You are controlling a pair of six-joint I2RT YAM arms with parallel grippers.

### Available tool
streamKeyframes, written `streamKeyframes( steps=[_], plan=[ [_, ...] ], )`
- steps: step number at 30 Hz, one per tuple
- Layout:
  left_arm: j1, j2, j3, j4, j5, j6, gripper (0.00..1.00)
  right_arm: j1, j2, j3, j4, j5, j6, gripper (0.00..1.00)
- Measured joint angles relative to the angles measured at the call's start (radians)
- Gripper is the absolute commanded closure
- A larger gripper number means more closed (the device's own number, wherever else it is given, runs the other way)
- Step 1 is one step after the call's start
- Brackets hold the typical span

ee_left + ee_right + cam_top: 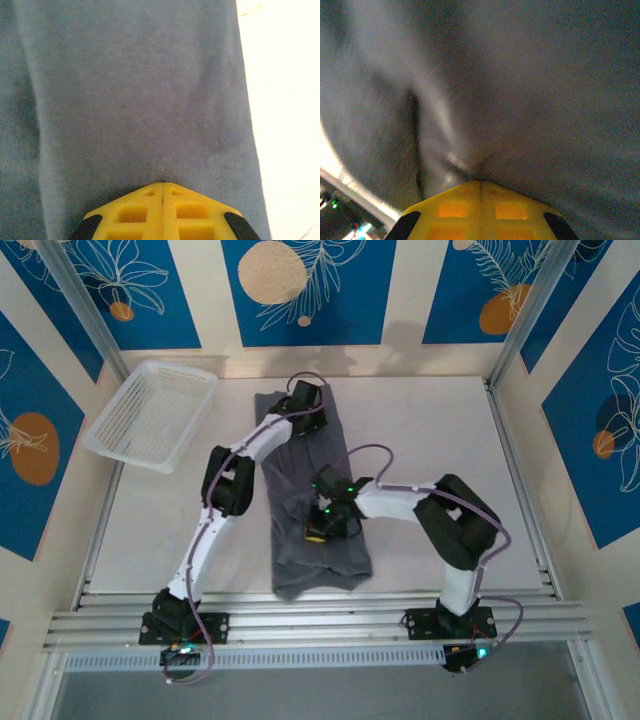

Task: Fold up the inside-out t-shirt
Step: Rotate the T-shirt at the center of the table.

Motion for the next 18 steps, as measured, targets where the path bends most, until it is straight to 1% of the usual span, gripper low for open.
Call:
streamKeyframes(
  steps=[2, 4, 6, 8, 9, 10, 11, 12, 13, 15, 17, 18],
  plan=[
    [0.0, 0.045, 0.081, -0.011, 0.029, -0.012, 0.99, 0.007, 0.036, 0.053, 0.014, -0.028, -0.013, 0.98],
    [0.0, 0.053, 0.105, -0.031, 0.048, -0.008, 0.85, 0.003, 0.048, 0.087, 0.024, -0.045, -0.027, 0.97],
    [0.0, 0.042, 0.111, -0.056, 0.056, 0.013, 0.65, 0.0, 0.021, 0.091, 0.037, -0.039, -0.04, 0.93],
    [0.001, 0.004, 0.082, -0.078, 0.06, 0.034, 0.54, -0.002, -0.05, 0.055, 0.046, -0.017, -0.047, 0.86],
    [0.003, -0.049, 0.021, -0.079, 0.061, 0.05, 0.5, -0.006, -0.114, 0.017, 0.054, 0.005, -0.051, 0.79],
    [0.006, -0.111, -0.052, -0.076, 0.063, 0.057, 0.48, -0.008, -0.169, -0.016, 0.054, 0.019, -0.058, 0.72],
    [0.008, -0.195, -0.152, -0.058, 0.064, 0.066, 0.48, -0.013, -0.248, -0.065, 0.063, 0.042, -0.062, 0.62],
    [0.01, -0.313, -0.283, -0.031, 0.062, 0.075, 0.48, -0.021, -0.333, -0.121, 0.071, 0.062, -0.063, 0.52],
    [0.012, -0.413, -0.39, -0.015, 0.057, 0.083, 0.48, -0.029, -0.401, -0.171, 0.08, 0.076, -0.071, 0.5],
    [0.018, -0.668, -0.628, 0.039, 0.046, 0.101, 0.47, -0.056, -0.548, -0.289, 0.096, 0.094, -0.084, 0.5],
    [0.023, -0.906, -0.818, 0.09, 0.033, 0.116, 0.48, -0.084, -0.644, -0.384, 0.092, 0.099, -0.083, 0.5],
    [0.024, -1.017, -0.903, 0.113, 0.028, 0.121, 0.48, -0.101, -0.683, -0.43, 0.083, 0.104, -0.08, 0.48]
  ],
)
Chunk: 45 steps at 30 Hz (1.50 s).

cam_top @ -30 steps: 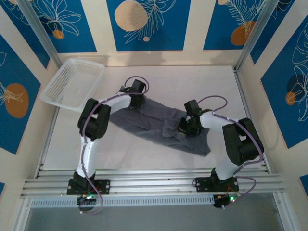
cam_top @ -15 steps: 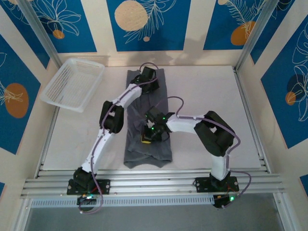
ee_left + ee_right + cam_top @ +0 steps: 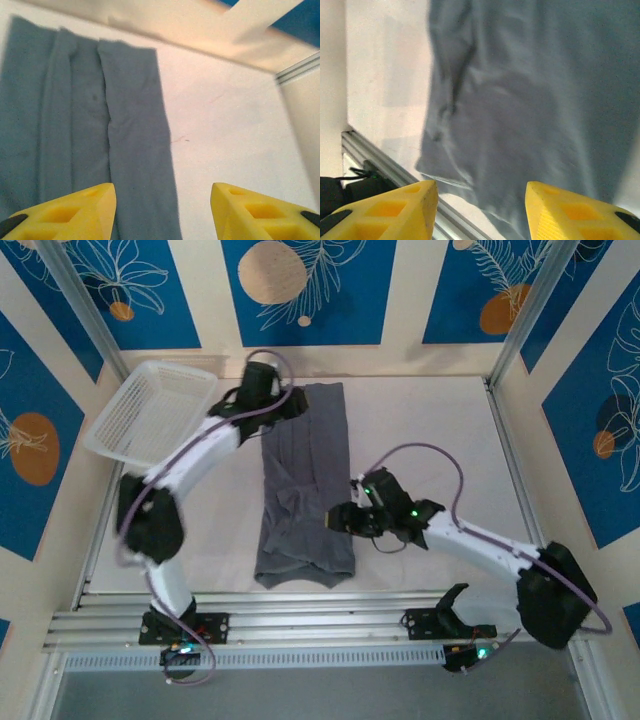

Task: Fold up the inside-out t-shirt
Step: Rotate the T-shirt at the center of the table, then fold the T-shirt at the center of the table.

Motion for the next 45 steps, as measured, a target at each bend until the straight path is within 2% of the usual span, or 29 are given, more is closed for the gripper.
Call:
streamKeyframes(
  steps=[3, 6, 9, 13, 14, 18, 20, 24, 25, 36, 38, 42, 45],
  plan=[
    [0.003, -0.267, -0.245, 0.066, -0.004, 0.013, 0.51, -0.034, -0.043, -0.078, -0.038, 0.006, 0.012, 0.44],
    [0.003, -0.448, -0.509, 0.097, 0.025, 0.046, 0.48, -0.053, -0.032, -0.103, -0.056, -0.006, 0.014, 0.43],
    [0.005, -0.531, -0.723, 0.058, 0.059, 0.059, 0.45, -0.067, 0.03, -0.103, -0.035, -0.039, 0.014, 0.43],
    [0.006, -0.567, -0.834, -0.037, 0.108, 0.065, 0.31, -0.062, 0.16, -0.084, -0.008, -0.079, 0.014, 0.44],
    [0.007, -0.576, -0.848, -0.051, 0.122, 0.058, 0.3, -0.06, 0.185, -0.078, 0.0, -0.09, 0.016, 0.49],
    [0.007, -0.6, -0.901, -0.08, 0.177, 0.009, 0.26, -0.055, 0.24, -0.055, 0.035, -0.124, 0.03, 0.91],
    [0.008, -0.603, -0.938, -0.091, 0.214, -0.023, 0.3, -0.055, 0.24, -0.053, 0.048, -0.129, 0.04, 1.0],
    [0.008, -0.6, -1.012, -0.101, 0.283, -0.108, 0.44, -0.056, 0.203, -0.059, 0.053, -0.13, 0.052, 1.0],
    [0.008, -0.597, -1.025, -0.101, 0.295, -0.128, 0.46, -0.058, 0.19, -0.061, 0.053, -0.13, 0.052, 1.0],
    [0.011, -0.449, -1.046, -0.011, 0.352, -0.219, 0.42, -0.069, 0.156, -0.082, 0.054, -0.13, 0.057, 1.0],
    [0.011, -0.433, -1.041, -0.012, 0.359, -0.222, 0.46, -0.069, 0.152, -0.084, 0.054, -0.129, 0.06, 1.0],
    [0.018, -0.417, -1.038, -0.023, 0.363, -0.246, 0.67, -0.069, 0.149, -0.088, 0.053, -0.122, 0.067, 1.0],
    [0.013, -0.411, -1.038, 0.0, 0.365, -0.254, 0.76, -0.069, 0.148, -0.088, 0.053, -0.121, 0.068, 1.0]
  ],
)
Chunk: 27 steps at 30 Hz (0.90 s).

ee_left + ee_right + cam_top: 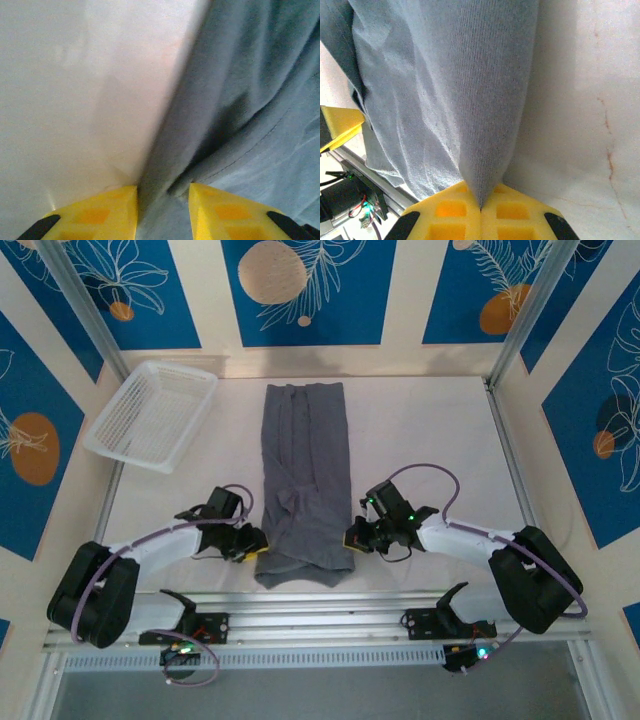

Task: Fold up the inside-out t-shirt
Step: Fold the T-shirt at the center of the table.

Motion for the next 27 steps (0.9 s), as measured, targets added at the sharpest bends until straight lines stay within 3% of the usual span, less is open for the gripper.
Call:
streamKeyframes(
  steps=[5, 9, 11, 13, 14, 18, 23, 27],
  plan=[
    [-0.027, 0.008, 0.0, 0.079, 0.026, -0.004, 0.75, 0.0, 0.002, 0.0, 0.0, 0.002, 0.0, 1.0],
    [-0.029, 0.005, 0.0, 0.095, 0.026, -0.011, 0.55, 0.0, 0.016, 0.0, 0.0, 0.002, 0.0, 1.0],
    [-0.03, 0.011, 0.0, 0.104, 0.026, -0.011, 0.52, 0.0, 0.017, 0.0, 0.0, 0.002, 0.0, 1.0],
    [-0.031, 0.028, 0.0, 0.119, 0.026, -0.011, 0.57, 0.0, 0.017, 0.0, 0.0, 0.003, 0.0, 1.0],
    [-0.032, 0.037, 0.0, 0.125, 0.026, -0.01, 0.63, 0.0, 0.017, 0.0, 0.0, 0.003, 0.0, 1.0],
    [-0.043, 0.064, 0.0, 0.161, 0.032, -0.014, 1.0, 0.0, 0.017, 0.0, -0.003, 0.008, 0.003, 1.0],
    [-0.065, 0.045, 0.0, 0.156, 0.036, 0.0, 1.0, 0.0, -0.006, -0.008, -0.018, 0.029, 0.008, 1.0],
    [-0.134, -0.068, 0.0, 0.102, 0.035, 0.015, 1.0, 0.006, -0.129, -0.073, -0.057, 0.042, 0.014, 1.0]
  ],
)
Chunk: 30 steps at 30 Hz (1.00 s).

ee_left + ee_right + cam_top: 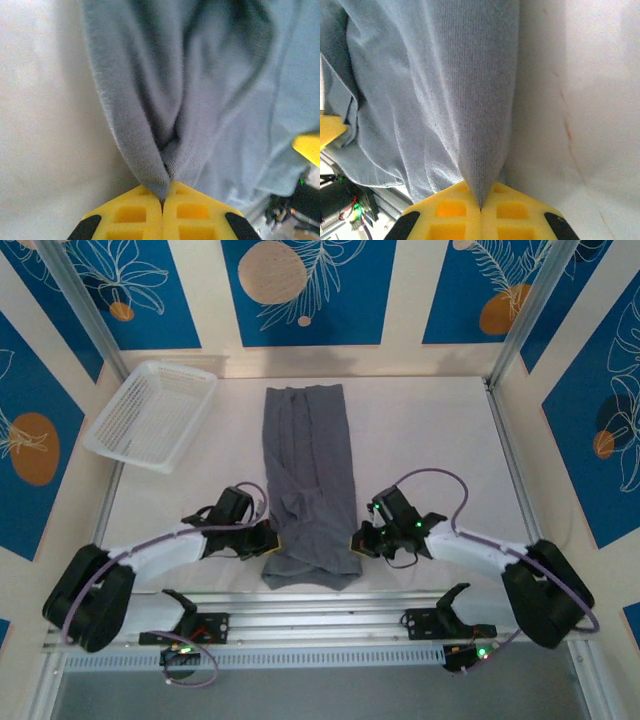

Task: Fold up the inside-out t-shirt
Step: Fold the T-shirt at the center of the table.

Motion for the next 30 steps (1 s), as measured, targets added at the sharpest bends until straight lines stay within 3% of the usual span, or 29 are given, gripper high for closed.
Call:
streamKeyframes(
  steps=[6, 11, 16, 20, 24, 30],
  plan=[
    [-0.154, -0.193, -0.014, -0.103, -0.038, -0.033, 1.0, 0.105, -0.309, -0.089, -0.15, 0.025, 0.044, 1.0],
    [-0.188, -0.283, 0.011, -0.207, -0.133, -0.08, 1.0, 0.109, -0.447, -0.026, -0.285, 0.074, 0.045, 1.0],
    [-0.133, -0.186, 0.284, -0.339, -0.258, -0.032, 1.0, -0.032, -0.272, 0.227, -0.298, 0.08, -0.047, 1.0],
    [-0.003, -0.06, 0.467, -0.307, -0.307, 0.03, 1.0, -0.158, -0.06, 0.42, -0.248, 0.077, -0.143, 1.0],
    [0.117, 0.128, 0.612, -0.267, -0.302, 0.103, 1.0, -0.248, 0.133, 0.592, -0.191, 0.06, -0.228, 1.0],
    [0.194, 0.475, 0.872, -0.177, -0.261, 0.171, 1.0, -0.328, 0.437, 0.823, -0.12, 0.03, -0.314, 1.0]
  ],
)
